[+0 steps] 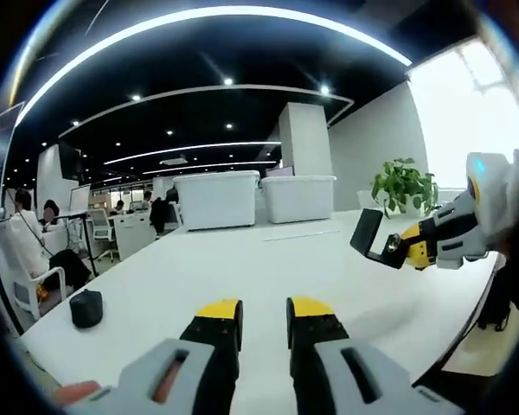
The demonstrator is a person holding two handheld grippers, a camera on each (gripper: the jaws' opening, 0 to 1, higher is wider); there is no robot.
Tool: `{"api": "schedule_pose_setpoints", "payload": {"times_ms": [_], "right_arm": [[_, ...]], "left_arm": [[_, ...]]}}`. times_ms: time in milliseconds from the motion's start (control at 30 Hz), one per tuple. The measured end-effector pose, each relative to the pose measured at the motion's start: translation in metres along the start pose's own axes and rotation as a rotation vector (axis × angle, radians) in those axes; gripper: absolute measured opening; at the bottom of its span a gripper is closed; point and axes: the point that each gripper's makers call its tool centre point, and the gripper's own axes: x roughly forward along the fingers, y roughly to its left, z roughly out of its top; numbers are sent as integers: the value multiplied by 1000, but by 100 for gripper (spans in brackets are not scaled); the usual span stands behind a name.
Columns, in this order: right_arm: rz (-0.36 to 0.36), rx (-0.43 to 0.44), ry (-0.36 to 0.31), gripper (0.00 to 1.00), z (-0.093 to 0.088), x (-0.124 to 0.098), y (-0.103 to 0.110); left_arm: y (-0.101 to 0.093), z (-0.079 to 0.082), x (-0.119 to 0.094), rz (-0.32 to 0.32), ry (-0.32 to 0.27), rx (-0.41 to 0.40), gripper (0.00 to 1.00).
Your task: Clamp the fixed fixture on the desktop, loosen the retaining clip, secure it to the edge of the desk, and tighten the retaining clip.
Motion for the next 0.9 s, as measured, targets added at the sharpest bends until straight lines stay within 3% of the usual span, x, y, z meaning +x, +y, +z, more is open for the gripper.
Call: {"api": "schedule_pose_setpoints", "payload": {"times_ms": [67,300,600,900], "right_arm": [[34,57,-18,2,1,-1,5],[66,102,-30,2,0,-10,11],[66,191,-61,2,0,-40,10],[84,230,-59,2,-3,-70,32]], "left_arm": [[1,1,-2,-3,-3,-4,22],[6,3,-10,9,-11,16,20],[6,7,-26,20,-27,33,17],[2,5,-43,15,-38,26,17]]}}
